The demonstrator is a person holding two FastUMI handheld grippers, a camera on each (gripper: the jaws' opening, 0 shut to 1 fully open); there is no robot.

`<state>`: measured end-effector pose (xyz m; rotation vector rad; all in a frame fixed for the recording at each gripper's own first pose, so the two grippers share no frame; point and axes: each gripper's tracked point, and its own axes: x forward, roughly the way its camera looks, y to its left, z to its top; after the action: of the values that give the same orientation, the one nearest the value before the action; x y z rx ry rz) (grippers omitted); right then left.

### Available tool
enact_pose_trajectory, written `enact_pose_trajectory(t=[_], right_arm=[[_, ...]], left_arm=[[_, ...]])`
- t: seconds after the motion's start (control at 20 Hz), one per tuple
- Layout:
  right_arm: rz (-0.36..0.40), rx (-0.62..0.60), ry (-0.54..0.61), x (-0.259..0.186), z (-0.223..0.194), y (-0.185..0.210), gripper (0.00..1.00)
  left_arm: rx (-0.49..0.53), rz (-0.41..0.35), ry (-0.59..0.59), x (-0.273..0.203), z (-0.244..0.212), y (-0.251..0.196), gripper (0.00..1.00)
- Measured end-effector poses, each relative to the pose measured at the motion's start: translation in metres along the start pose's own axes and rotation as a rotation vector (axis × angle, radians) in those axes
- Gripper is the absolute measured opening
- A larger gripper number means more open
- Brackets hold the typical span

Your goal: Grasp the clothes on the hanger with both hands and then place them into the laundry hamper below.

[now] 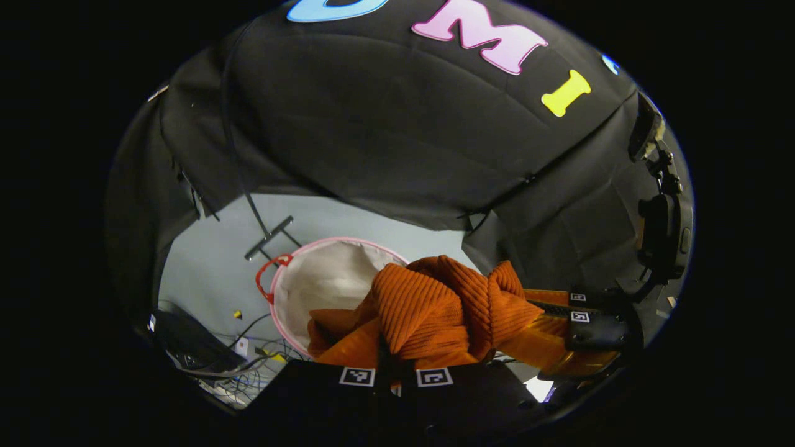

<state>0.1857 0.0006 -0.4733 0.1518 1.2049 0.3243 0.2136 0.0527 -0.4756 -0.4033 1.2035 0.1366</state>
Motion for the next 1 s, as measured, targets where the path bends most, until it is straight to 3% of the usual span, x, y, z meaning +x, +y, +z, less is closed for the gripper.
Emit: enact_pose_trajectory(t=[0.1, 0.15, 0.2, 0.25, 0.4, 0.45, 0.5, 1.0], right_arm=[[-0.024, -0.002, 0.009, 0.003, -0.003, -0.006, 0.19], [-0.03, -0.004, 0.014, 0.001, -0.003, -0.011, 0.14], [-0.039, -0.004, 0.02, 0.006, -0.007, -0.015, 0.26], [-0.035, 0.0, 0.021, 0.002, -0.008, -0.015, 0.17], [-0.095, -0.029, 0.0, 0.002, -0.002, -0.034, 0.67], [-0.088, -0.023, -0.009, -0.007, 0.001, -0.032, 0.83], [-0.079, -0.003, -0.016, -0.007, 0.001, -0.03, 0.99], [-0.046, -0.002, -0.042, -0.025, -0.004, -0.008, 0.99]], left_arm=[[-0.012, 0.007, 0.01, 0.001, -0.005, 0.003, 0.12], [-0.009, 0.015, 0.01, 0.004, -0.007, 0.005, 0.14], [-0.007, 0.022, 0.011, 0.002, -0.007, 0.008, 0.07], [-0.005, 0.028, 0.014, 0.0, -0.009, 0.01, 0.19], [0.027, 0.104, 0.001, 0.0, -0.001, 0.021, 0.67], [0.031, 0.097, -0.009, -0.028, 0.003, 0.019, 0.83], [0.023, 0.088, -0.023, -0.007, 0.003, 0.02, 0.99], [0.043, 0.062, -0.055, -0.031, -0.007, 0.011, 0.96]])
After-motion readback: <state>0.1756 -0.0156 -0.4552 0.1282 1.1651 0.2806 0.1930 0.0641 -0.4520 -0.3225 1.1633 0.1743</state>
